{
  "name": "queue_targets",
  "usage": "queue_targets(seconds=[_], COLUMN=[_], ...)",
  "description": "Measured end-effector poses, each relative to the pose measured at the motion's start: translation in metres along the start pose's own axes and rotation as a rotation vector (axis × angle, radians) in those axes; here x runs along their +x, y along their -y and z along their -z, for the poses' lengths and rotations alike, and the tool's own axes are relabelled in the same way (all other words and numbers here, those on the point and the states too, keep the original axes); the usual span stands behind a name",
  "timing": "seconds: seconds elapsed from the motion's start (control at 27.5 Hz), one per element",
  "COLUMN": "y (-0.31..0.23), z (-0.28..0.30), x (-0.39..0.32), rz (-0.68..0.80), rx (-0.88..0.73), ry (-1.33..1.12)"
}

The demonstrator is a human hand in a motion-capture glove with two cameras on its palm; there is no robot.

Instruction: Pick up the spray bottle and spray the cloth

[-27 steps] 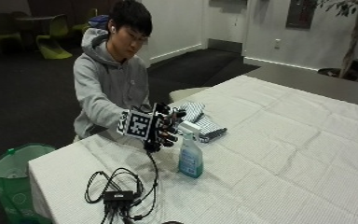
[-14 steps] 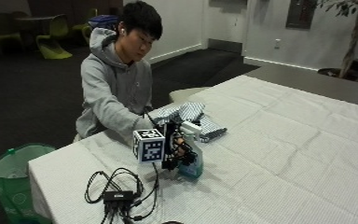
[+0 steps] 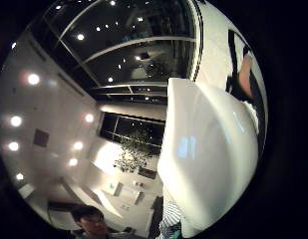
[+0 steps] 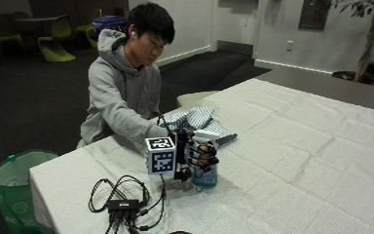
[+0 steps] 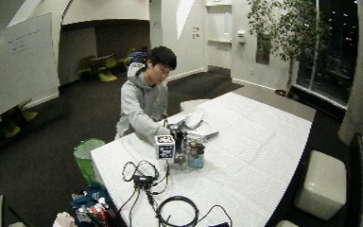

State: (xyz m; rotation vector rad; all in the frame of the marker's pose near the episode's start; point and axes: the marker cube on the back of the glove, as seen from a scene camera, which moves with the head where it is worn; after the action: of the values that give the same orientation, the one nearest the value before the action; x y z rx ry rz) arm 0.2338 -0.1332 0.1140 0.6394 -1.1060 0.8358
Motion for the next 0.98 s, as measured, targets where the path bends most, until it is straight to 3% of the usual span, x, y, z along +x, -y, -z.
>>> queue_targets(seconds=[0.25,0.51,0.98], y=[0.014,0.005,-0.095], z=[-0.004,-0.014,-0.026], x=[-0.007,-0.039,-0.153], rz=[0.047,0.143,0.406], rx=[-0.101,-0.419,-0.891], ry=[-0.093,-0.404,-0.999])
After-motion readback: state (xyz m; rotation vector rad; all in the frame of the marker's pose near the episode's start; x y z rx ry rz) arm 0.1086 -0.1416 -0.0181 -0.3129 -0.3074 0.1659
